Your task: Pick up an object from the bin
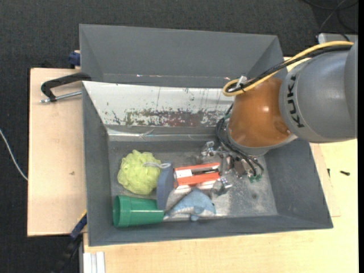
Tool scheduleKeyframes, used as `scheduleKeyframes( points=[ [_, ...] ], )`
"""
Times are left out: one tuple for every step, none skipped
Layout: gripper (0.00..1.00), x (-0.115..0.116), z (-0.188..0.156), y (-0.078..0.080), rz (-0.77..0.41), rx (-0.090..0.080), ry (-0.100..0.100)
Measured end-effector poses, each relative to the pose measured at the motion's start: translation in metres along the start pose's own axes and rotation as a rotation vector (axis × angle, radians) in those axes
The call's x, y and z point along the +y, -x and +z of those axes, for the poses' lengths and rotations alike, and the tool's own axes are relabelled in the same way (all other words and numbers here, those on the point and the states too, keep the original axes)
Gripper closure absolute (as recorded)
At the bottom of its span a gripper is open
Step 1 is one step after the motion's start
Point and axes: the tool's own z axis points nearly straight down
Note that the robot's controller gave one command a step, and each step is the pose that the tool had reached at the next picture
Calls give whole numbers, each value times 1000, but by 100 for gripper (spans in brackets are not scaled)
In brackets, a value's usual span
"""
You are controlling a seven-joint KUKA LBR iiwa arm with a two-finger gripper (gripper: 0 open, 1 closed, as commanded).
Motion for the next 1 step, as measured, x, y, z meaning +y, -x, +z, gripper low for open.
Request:
scheduleKeyframes(
  points=[
    [100, 1, 8, 5, -64, -8, 7]
  ],
)
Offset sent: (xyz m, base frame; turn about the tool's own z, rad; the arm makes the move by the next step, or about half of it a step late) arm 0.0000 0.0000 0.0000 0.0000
